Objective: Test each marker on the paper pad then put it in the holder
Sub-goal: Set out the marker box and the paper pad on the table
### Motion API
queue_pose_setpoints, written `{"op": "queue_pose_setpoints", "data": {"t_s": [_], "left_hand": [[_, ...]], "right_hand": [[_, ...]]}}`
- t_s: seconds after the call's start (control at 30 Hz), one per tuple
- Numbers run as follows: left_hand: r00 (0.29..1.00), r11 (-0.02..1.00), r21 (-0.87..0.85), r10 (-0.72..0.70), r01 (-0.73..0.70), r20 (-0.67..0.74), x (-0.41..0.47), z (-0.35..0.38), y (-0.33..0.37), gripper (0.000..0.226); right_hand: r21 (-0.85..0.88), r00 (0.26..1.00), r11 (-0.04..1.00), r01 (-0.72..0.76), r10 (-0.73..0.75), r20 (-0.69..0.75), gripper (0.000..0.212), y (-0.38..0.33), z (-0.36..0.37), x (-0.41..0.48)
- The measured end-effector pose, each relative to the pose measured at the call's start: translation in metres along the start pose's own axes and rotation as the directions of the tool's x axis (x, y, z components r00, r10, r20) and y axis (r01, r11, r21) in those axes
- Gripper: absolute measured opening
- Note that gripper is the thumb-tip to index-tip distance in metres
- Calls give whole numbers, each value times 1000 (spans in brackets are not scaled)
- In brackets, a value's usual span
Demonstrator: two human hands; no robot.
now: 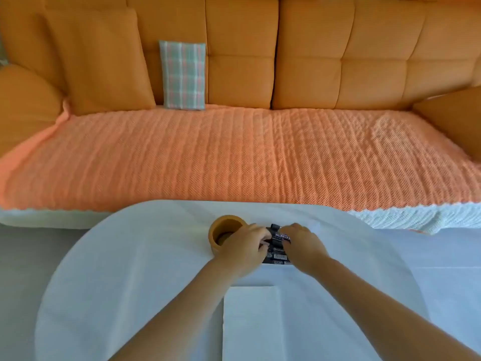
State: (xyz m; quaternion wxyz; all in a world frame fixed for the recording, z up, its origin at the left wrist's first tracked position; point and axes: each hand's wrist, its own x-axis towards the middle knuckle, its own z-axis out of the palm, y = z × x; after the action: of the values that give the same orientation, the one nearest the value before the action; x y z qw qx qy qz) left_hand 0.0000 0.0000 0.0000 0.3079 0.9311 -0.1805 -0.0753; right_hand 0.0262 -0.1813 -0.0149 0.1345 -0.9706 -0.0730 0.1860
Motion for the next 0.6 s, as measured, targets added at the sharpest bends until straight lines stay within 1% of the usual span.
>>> {"op": "queue_pose_setpoints", "data": {"t_s": [0.07, 0.13, 0.23, 0.33, 0.43, 0.47, 0.53, 0.6], "left_hand": [[999, 992, 119, 41, -43, 20, 16, 19, -7, 31], [998, 978, 197, 67, -70, 21, 33, 39, -18, 30], [989, 917, 371, 148, -143, 17, 48, 66, -31, 27], [979, 855, 497, 198, -150, -46, 57, 80, -39, 28], [974, 771, 625, 216, -125, -72, 63, 89, -43, 24], [973, 761, 638, 219, -120, -79, 64, 92, -44, 23], [968, 750, 650, 236, -124, -87, 66, 95, -46, 22], [963, 732, 668, 255, -131, -91, 67, 96, -45, 22]], "right_hand": [[-51, 998, 998, 28, -31, -57, 41, 14, 16, 14], [-123, 994, 990, 73, -83, -74, 39, 29, 31, 26], [-191, 980, 972, 136, -160, -118, 36, 43, 54, 35], [-240, 969, 964, 111, -158, -188, 35, 48, 59, 43], [-386, 956, 915, 113, -206, -209, 28, 47, 62, 47], [-390, 950, 915, 107, -210, -232, 27, 48, 64, 47], [-325, 945, 940, 100, -192, -264, 26, 50, 65, 47], [-265, 945, 954, 139, -208, -254, 24, 49, 64, 47]]}}
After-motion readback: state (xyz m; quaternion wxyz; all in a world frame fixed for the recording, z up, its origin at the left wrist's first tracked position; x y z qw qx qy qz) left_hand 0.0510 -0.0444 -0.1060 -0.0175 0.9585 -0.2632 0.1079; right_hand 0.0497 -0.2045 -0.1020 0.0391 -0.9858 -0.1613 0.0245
